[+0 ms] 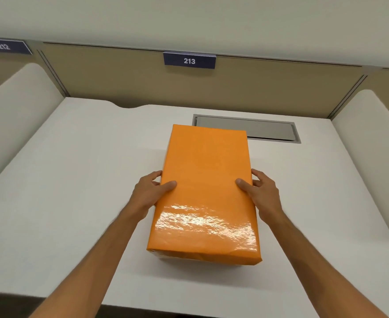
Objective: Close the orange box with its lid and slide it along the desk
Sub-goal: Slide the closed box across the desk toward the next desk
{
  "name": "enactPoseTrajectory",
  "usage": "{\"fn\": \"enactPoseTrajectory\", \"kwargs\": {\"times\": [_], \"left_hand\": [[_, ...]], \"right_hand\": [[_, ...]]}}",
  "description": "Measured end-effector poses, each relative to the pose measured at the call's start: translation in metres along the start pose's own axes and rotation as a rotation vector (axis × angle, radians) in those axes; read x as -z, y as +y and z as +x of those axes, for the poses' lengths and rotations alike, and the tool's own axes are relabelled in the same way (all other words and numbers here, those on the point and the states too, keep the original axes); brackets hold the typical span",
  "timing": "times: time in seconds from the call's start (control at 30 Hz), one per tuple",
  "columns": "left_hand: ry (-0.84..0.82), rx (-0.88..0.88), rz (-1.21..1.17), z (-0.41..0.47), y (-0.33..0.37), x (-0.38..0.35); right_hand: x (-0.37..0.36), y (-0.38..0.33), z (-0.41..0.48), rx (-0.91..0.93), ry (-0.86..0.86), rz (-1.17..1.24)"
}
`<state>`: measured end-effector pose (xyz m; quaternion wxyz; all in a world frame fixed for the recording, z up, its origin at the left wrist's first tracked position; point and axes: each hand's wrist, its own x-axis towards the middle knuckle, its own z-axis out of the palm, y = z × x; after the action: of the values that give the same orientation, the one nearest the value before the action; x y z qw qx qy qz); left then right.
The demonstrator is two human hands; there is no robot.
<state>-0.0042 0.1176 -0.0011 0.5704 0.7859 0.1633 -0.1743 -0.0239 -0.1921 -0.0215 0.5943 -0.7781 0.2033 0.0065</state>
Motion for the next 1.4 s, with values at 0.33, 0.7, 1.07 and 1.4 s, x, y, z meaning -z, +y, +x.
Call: {"fn": "enactPoseTrajectory", "kwargs": {"times": [0.33, 0.7, 1.07, 1.4], "left_hand": [[0.117, -0.035, -0.018, 0.017, 0.014, 0.043], [0.265, -0.060, -0.032, 0.041, 0.016, 0.150], [0.197, -0.069, -0.005, 0.115, 0.004, 0.304], [0.138, -0.073, 0.009, 0.189, 0.010, 0.420]], "right_hand": [[-0.046, -0.033, 0.027, 0.088, -0.154, 0.033], [-0.153, -0.095, 0.039, 0.182, -0.230, 0.022], [-0.304, -0.145, 0.039, 0.141, -0.164, 0.050], [-0.424, -0.200, 0.062, 0.030, -0.120, 0.083]]}}
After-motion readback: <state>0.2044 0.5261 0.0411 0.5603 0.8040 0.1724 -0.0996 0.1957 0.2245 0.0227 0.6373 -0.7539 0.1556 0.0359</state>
